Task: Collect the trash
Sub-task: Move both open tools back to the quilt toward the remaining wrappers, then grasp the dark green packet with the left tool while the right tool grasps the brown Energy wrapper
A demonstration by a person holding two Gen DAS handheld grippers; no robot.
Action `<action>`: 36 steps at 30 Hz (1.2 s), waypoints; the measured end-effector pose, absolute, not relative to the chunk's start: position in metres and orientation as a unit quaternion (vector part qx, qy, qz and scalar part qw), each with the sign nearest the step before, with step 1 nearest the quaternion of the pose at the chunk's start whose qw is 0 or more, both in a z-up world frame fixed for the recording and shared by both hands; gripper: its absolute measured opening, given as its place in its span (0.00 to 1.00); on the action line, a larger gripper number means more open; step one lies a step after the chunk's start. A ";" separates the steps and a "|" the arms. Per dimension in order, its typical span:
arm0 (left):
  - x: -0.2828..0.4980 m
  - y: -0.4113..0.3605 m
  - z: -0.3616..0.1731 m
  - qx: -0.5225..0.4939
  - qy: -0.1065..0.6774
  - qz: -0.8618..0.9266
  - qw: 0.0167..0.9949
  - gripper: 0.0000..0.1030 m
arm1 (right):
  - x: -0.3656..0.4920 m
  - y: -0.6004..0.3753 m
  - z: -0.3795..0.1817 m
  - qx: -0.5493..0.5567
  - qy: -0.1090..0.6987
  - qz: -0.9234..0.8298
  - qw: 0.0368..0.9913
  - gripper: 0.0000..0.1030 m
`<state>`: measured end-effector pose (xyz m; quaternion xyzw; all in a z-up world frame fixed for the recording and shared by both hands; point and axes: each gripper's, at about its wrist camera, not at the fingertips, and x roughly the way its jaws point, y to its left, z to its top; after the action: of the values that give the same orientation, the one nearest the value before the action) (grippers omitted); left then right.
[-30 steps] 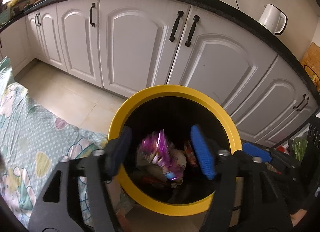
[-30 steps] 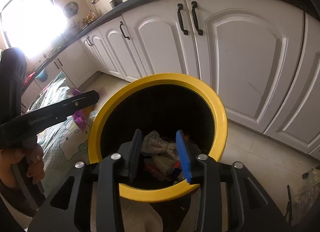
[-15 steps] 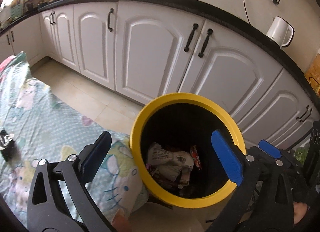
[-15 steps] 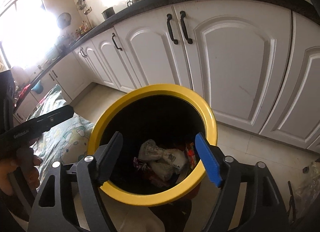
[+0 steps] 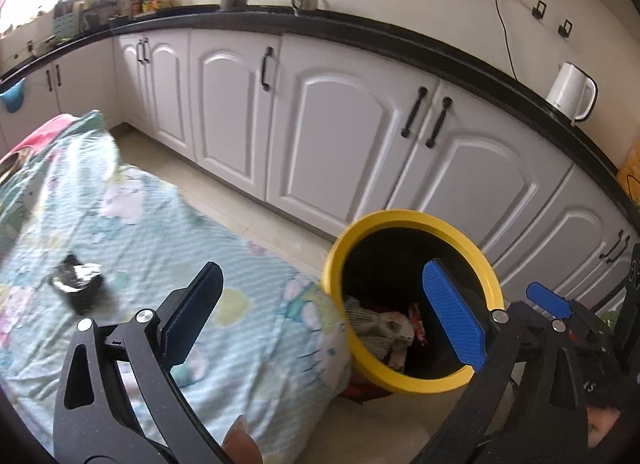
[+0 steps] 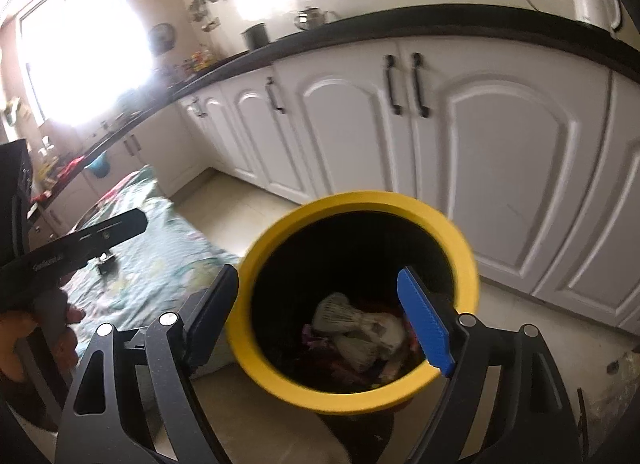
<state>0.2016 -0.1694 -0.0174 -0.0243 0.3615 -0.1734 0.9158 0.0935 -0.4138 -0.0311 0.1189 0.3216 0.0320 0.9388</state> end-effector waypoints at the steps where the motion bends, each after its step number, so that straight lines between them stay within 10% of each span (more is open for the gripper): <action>1: 0.202 -0.163 -0.015 -0.026 0.361 -0.170 0.917 0.89 | 0.094 -0.405 -0.029 0.116 0.322 0.044 0.939 0.77; 22: 0.236 0.039 -0.022 -0.066 0.388 -0.034 0.919 0.89 | 0.075 -0.160 -0.035 -0.022 0.377 0.347 0.859 0.77; 36: 0.274 0.047 -0.064 -0.087 0.434 -0.091 0.892 0.72 | 0.073 -0.080 -0.078 -0.069 0.429 0.400 0.807 0.68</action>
<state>0.2740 0.0469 -0.0642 -0.0868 0.4343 -0.0910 0.8919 0.0726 -0.0798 -0.0783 -0.0685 0.4287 0.4002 0.8071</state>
